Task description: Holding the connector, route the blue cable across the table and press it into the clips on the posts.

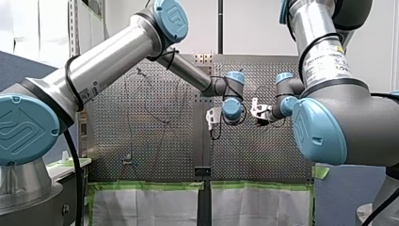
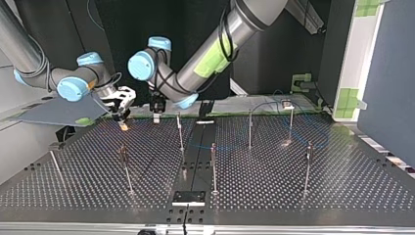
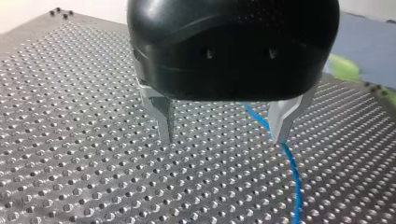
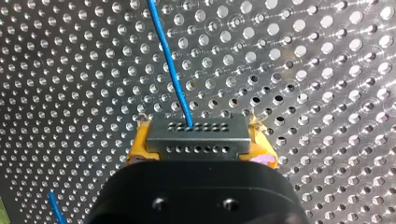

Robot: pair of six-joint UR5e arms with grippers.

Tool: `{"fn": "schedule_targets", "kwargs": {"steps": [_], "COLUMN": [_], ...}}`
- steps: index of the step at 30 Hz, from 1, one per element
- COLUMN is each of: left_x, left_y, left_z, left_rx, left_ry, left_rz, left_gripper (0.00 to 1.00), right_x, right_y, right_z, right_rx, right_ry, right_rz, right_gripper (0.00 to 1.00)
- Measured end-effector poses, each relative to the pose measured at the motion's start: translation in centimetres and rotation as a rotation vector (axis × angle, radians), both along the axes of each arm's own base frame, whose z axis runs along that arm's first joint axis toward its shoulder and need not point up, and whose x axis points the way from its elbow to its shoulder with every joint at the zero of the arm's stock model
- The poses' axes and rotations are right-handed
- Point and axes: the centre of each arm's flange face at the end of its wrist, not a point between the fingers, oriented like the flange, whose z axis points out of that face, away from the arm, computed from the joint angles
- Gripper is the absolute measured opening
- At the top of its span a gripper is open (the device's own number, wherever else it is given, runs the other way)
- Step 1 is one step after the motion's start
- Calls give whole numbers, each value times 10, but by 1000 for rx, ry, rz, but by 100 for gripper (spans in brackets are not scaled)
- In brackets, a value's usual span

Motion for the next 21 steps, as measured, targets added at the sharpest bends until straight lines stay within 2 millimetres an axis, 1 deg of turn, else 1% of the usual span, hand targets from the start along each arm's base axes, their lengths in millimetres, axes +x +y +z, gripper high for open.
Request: {"fn": "schedule_targets", "kwargs": {"steps": [3,8,12,15,21], "left_x": [6,14,26,33,44], "left_y": [-5,-12,-17,-19,-17], "left_z": [-6,-26,-41,-44,-41], "left_rx": [0,6,-14,-31,-62], "left_ry": [5,31,33,20,-10], "left_rz": [0,3,16,31,65], "left_gripper": [100,100,100,100,100], "right_x": [0,0,0,0,1], "right_y": [0,0,0,0,0], "right_z": [0,0,0,1,1], "right_rx": [0,1,1,0,0], "right_ry": [-1,-4,-5,-5,-6], "right_rz": [0,0,0,0,8], "right_gripper": [0,0,0,0,0]}}
